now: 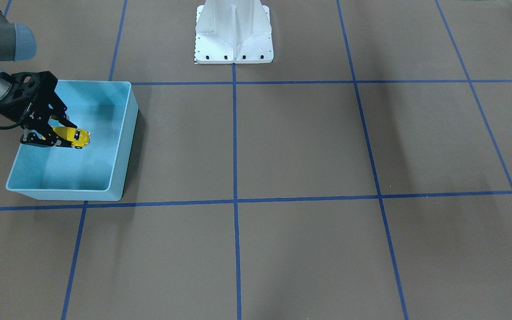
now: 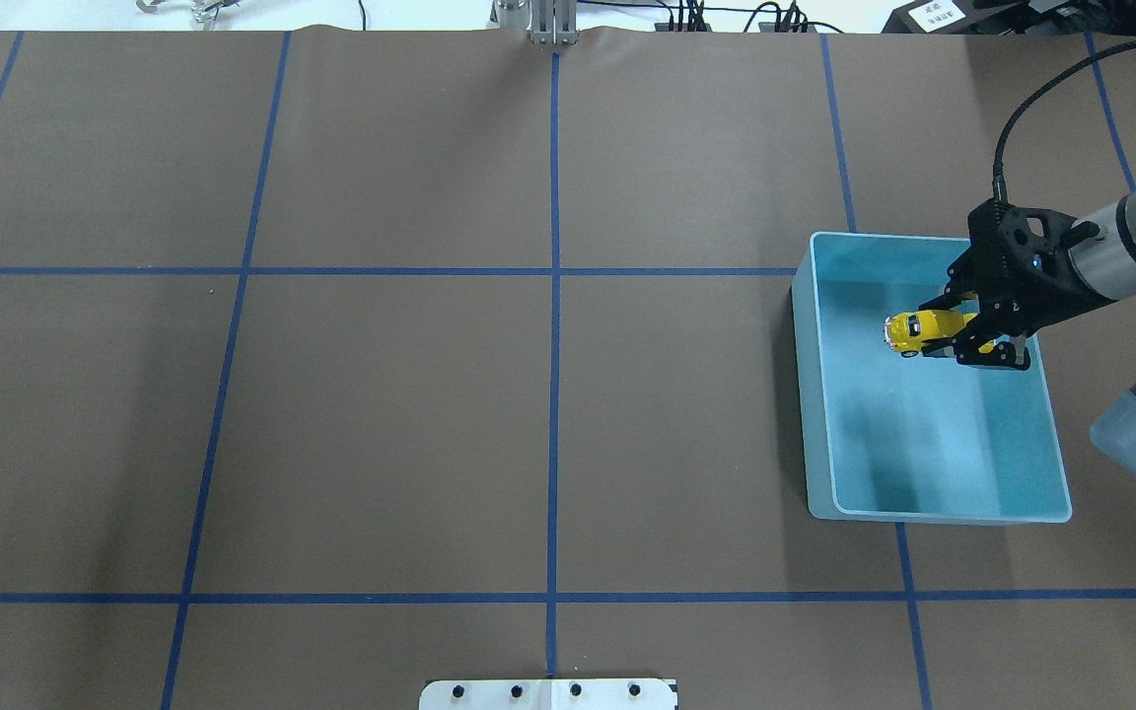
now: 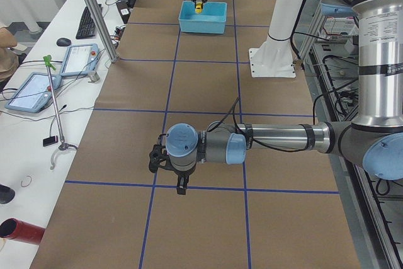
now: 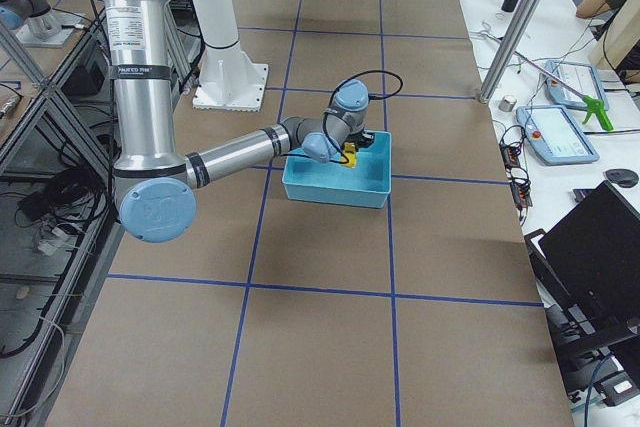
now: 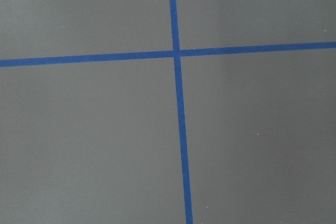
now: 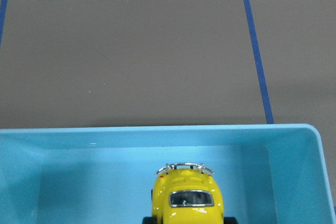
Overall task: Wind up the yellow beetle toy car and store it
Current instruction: 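Lower the car into the blue bin and open the right gripper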
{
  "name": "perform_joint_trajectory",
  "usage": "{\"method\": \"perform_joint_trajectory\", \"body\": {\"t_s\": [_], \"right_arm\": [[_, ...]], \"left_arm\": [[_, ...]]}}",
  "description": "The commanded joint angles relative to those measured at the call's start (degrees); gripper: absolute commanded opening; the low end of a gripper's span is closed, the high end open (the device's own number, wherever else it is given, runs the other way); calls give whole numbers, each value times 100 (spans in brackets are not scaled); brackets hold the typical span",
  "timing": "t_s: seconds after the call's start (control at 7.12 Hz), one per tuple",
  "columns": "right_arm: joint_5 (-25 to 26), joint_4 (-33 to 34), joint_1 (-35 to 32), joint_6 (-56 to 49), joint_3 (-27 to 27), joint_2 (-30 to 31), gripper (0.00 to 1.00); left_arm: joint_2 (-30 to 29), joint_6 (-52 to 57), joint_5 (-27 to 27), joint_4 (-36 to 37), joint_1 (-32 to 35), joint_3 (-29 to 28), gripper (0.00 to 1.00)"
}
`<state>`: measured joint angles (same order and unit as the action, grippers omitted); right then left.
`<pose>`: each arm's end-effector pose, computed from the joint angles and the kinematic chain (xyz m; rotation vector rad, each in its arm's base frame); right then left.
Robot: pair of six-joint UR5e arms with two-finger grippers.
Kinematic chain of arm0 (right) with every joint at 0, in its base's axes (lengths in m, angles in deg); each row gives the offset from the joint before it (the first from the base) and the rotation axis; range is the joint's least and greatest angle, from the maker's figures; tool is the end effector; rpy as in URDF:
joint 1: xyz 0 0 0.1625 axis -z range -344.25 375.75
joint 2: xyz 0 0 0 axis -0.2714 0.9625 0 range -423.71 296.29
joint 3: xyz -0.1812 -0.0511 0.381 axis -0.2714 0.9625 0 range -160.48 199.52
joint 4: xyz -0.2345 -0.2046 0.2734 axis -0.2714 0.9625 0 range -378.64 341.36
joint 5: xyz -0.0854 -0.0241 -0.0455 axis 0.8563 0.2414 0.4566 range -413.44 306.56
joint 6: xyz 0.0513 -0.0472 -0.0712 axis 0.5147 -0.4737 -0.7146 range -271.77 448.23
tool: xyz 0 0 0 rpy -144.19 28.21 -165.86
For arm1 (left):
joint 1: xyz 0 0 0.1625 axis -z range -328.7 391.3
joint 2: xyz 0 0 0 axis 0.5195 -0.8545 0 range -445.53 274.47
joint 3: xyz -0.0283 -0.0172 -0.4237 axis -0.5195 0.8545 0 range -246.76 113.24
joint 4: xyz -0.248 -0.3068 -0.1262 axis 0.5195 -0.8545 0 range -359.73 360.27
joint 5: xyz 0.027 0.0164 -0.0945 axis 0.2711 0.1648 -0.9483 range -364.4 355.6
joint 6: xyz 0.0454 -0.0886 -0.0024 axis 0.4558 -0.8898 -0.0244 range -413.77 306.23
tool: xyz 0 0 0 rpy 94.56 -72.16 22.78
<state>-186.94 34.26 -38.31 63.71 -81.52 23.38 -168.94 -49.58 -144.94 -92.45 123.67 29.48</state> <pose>-0.2535 -0.4599 0.4603 0.8312 -0.8483 -1.2755 -0.0748 -0.4428 0.6462 0.0891 0.8784 0.0478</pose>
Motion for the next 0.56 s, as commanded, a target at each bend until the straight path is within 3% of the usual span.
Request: {"method": "perform_joint_trajectory", "body": {"t_s": [0.0, 0.42], "right_arm": [[34, -849, 315, 831, 488, 1, 0], [447, -1519, 993, 1774, 576, 10, 0]], "left_arm": [[0, -6, 0, 0, 0, 0, 100], [0, -6, 0, 0, 0, 0, 100]]}}
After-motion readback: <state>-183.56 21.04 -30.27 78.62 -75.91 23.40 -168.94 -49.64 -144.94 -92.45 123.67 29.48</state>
